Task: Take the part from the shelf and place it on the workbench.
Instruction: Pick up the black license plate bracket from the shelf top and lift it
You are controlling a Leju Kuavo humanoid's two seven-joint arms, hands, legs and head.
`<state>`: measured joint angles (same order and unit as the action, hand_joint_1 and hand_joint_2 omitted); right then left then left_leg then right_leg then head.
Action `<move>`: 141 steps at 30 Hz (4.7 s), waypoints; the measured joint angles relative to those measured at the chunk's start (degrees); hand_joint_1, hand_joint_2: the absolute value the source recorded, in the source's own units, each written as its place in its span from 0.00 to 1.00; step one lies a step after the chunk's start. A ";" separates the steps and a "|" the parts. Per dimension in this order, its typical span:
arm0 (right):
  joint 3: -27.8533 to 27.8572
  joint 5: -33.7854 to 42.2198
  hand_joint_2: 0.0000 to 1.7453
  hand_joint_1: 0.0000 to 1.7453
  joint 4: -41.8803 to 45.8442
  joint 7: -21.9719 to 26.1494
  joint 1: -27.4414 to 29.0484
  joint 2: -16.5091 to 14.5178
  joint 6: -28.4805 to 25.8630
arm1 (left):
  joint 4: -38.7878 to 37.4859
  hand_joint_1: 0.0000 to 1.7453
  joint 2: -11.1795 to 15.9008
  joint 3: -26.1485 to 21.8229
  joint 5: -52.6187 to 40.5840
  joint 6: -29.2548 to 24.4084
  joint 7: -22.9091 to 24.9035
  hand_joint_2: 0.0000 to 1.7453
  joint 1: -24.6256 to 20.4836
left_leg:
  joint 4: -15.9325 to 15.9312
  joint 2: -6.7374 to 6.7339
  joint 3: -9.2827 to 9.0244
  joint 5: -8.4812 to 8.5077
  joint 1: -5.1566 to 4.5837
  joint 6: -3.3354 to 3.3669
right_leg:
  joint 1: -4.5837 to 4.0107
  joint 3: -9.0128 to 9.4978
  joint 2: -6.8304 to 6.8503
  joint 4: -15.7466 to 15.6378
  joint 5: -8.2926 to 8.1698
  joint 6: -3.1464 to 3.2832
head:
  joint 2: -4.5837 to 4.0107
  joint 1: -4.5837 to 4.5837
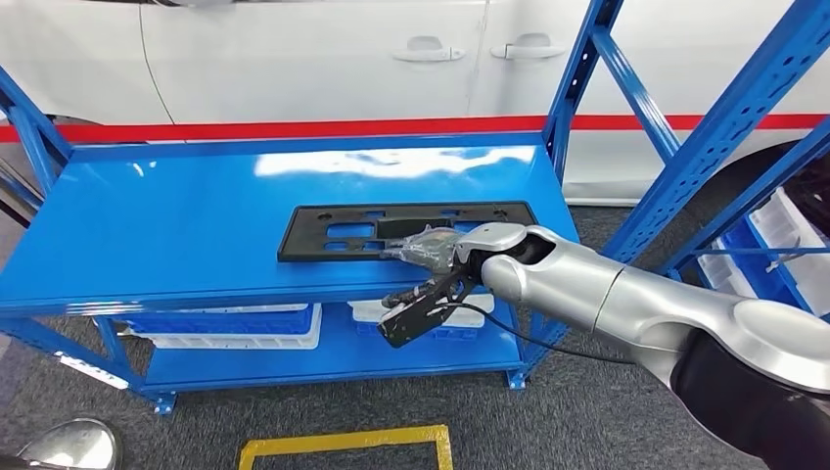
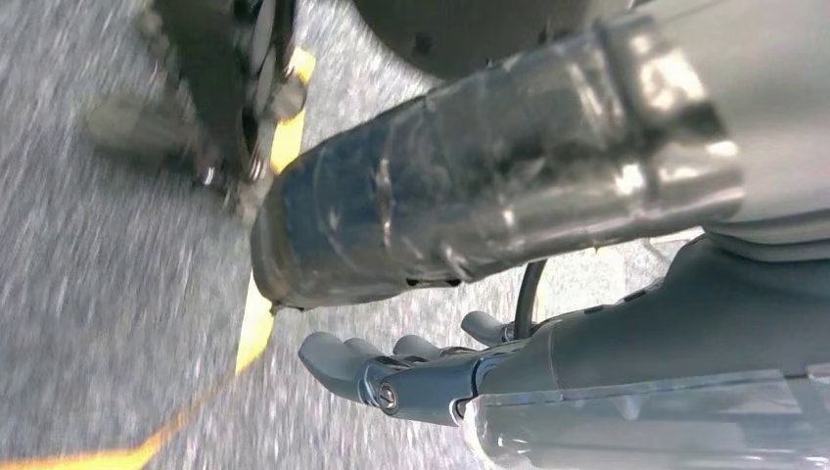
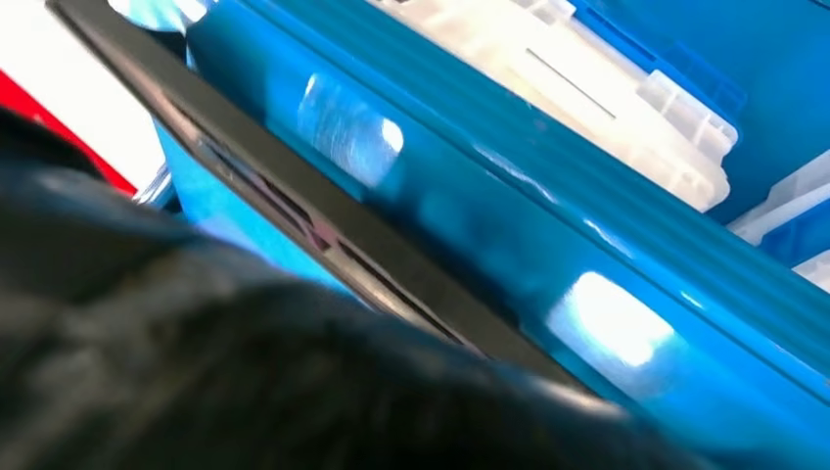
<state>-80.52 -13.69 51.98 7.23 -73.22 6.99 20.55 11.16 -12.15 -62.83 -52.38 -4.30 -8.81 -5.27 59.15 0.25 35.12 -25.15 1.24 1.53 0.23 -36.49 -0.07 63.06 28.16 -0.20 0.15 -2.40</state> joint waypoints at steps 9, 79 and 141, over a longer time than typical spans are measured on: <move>0.02 -0.41 0.00 0.00 -0.65 0.62 1.11 0.11 -0.36 | -0.01 0.00 -0.22 -0.01 -0.18 0.18 0.59 0.00 0.01 | -0.02 0.07 -0.11 -0.05 -0.21 0.05 | -0.42 0.69 0.07 -1.42 -2.19 0.99 | 0.00 0.01; 3.43 -3.28 0.00 0.00 -9.21 2.93 1.15 -0.15 -1.55 | -0.01 0.00 -0.24 -2.38 -1.64 -0.58 1.15 0.00 -0.02 | 11.76 -0.02 4.91 -6.80 0.02 -2.10 | 0.16 1.94 0.09 -4.55 -3.11 2.54 | -0.01 -0.10; 4.04 -3.22 0.00 0.00 -9.93 3.02 1.42 1.49 -0.24 | 0.01 0.00 -0.31 -2.90 -2.24 -0.27 1.11 0.00 -0.03 | 13.79 -0.05 5.69 -7.55 0.01 -2.11 | 0.06 1.84 0.07 -4.54 -3.18 2.68 | 0.01 -0.07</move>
<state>-76.48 -16.92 42.05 10.25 -71.80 8.48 20.31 11.17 -12.46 -65.73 -54.62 -4.57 -7.69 -5.30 72.93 0.20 40.81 -32.70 1.25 -0.58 0.30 -34.65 0.00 58.52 24.98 2.47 0.15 -2.47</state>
